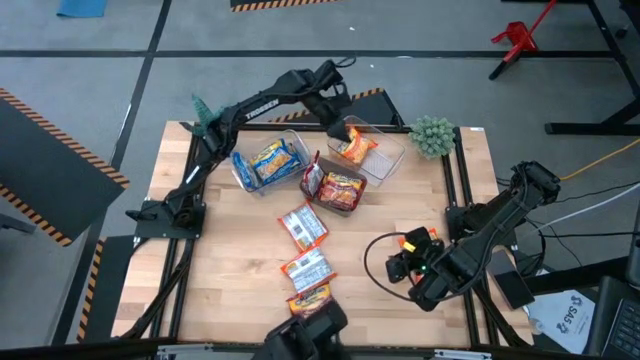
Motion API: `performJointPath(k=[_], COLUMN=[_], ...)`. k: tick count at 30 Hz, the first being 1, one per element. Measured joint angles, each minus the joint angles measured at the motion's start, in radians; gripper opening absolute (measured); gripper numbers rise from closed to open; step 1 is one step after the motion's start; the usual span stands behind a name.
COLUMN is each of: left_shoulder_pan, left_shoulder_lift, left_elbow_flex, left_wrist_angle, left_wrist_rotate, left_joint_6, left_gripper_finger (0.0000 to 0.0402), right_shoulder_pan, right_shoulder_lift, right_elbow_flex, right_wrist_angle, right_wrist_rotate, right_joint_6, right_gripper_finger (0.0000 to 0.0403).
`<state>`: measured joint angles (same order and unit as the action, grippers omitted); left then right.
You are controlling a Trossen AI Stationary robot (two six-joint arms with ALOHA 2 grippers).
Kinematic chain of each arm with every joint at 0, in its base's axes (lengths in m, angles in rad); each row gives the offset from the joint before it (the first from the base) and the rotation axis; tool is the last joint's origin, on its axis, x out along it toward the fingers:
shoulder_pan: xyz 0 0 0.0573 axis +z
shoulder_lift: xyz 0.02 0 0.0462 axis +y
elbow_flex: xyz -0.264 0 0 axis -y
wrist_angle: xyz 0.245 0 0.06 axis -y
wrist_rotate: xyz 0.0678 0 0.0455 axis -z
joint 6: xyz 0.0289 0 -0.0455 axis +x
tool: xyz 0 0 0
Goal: Sort Maruchan noodles
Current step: Put the orange noodle pack into the right transparent bin
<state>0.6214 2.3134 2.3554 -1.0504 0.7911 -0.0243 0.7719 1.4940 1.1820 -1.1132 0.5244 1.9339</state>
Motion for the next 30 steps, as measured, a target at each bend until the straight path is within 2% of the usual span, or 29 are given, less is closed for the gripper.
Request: performJointPath(k=[2, 3, 6, 8, 11, 16, 20, 23, 27, 30], left_shoulder_pan=[-0.014, -0.024, -0.06, -0.089, -0.137, -0.205, -0.243, -0.261, -0.273, -0.276], left_shoulder_lift=[-0.035, -0.052, -0.116, -0.157, -0.196, -0.242, -0.26, -0.265, -0.277, -0.282], left_elbow_flex=[0.0, 0.0, -0.001, 0.001, 0.001, -0.001, 0.0, -0.001, -0.001, 0.0], left_wrist_angle=[-0.071, -0.083, -0.079, -0.072, -0.081, -0.084, -0.085, -0.107, -0.199, -0.245], left_wrist_rotate=[0.103, 0.12, 0.106, 0.097, 0.073, 0.055, 0.023, 0.01, 0.028, 0.031], left_joint_6=[0.012, 0.014, 0.021, 0.032, 0.035, 0.038, 0.037, 0.027, 0.031, 0.034], left_gripper_finger=[0.0234, 0.0234, 0.0234, 0.0234, 0.0234, 0.0234, 0.0234, 0.0234, 0.0234, 0.0234], right_shoulder_pan=[-0.002, -0.009, -0.019, -0.029, -0.035, -0.034, -0.032, -0.035, -0.077, -0.142], right_shoulder_lift=[0.0, 0.0, 0.0, 0.001, 0.003, 0.028, 0.031, 0.031, 0.031, 0.031], right_elbow_flex=[0.0, 0.0, 0.0, -0.012, -0.069, -0.201, -0.291, -0.339, -0.372, -0.375], right_wrist_angle=[-0.075, -0.123, -0.285, -0.329, -0.311, -0.135, 0.099, 0.234, 0.366, 0.492], right_wrist_rotate=[-0.093, -0.144, -0.323, -0.414, -0.529, -0.68, -0.674, -0.613, -0.464, -0.31], right_joint_6=[-0.002, 0.018, 0.096, 0.104, 0.114, 0.161, 0.214, 0.265, 0.287, 0.175], right_gripper_finger=[0.0205, 0.0205, 0.0205, 0.0205, 0.0205, 0.0205, 0.0205, 0.0205, 0.0205, 0.0205])
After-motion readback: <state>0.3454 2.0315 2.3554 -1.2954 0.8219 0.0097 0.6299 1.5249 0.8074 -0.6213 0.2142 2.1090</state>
